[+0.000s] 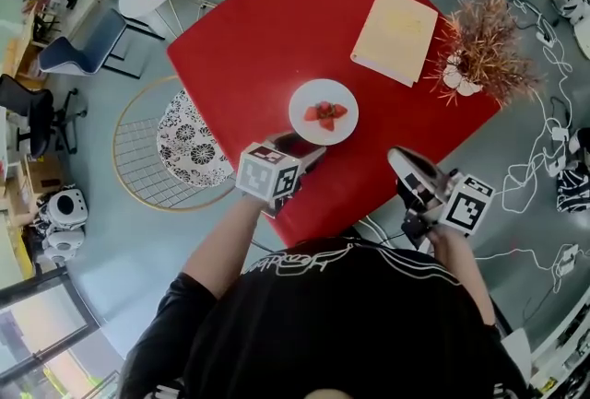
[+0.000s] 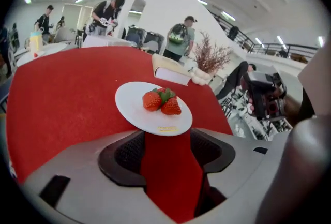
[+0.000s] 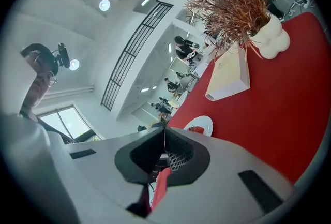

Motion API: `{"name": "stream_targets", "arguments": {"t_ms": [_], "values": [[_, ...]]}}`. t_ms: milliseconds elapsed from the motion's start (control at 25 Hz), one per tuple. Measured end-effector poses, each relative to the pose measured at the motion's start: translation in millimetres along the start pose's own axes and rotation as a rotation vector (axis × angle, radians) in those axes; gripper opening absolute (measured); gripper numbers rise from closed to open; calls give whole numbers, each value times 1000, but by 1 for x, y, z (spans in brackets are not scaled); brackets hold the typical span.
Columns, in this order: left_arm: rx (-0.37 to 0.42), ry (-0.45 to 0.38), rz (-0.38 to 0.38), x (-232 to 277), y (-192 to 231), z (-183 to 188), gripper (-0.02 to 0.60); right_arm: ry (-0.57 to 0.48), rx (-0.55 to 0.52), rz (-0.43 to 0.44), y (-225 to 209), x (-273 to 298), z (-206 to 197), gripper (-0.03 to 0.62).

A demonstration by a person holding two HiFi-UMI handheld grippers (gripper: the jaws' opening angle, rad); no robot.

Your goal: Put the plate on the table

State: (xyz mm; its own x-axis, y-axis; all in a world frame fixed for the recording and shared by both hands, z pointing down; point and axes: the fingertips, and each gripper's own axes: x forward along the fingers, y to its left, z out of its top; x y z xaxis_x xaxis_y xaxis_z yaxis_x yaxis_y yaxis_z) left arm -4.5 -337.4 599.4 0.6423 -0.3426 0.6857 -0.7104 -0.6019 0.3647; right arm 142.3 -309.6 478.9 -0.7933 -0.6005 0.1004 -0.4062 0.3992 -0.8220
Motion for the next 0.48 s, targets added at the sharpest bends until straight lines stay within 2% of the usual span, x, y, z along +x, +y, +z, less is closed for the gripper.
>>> {"name": "stream_targets", "arguments": {"t_ms": [320,480], "values": [[135,89,68,5,3,-7,268,15,12,-3,3,-2,-9,8],[118,115,81,4,5,-8,258,16,-6,-3,9,-5,-11,8]]}}
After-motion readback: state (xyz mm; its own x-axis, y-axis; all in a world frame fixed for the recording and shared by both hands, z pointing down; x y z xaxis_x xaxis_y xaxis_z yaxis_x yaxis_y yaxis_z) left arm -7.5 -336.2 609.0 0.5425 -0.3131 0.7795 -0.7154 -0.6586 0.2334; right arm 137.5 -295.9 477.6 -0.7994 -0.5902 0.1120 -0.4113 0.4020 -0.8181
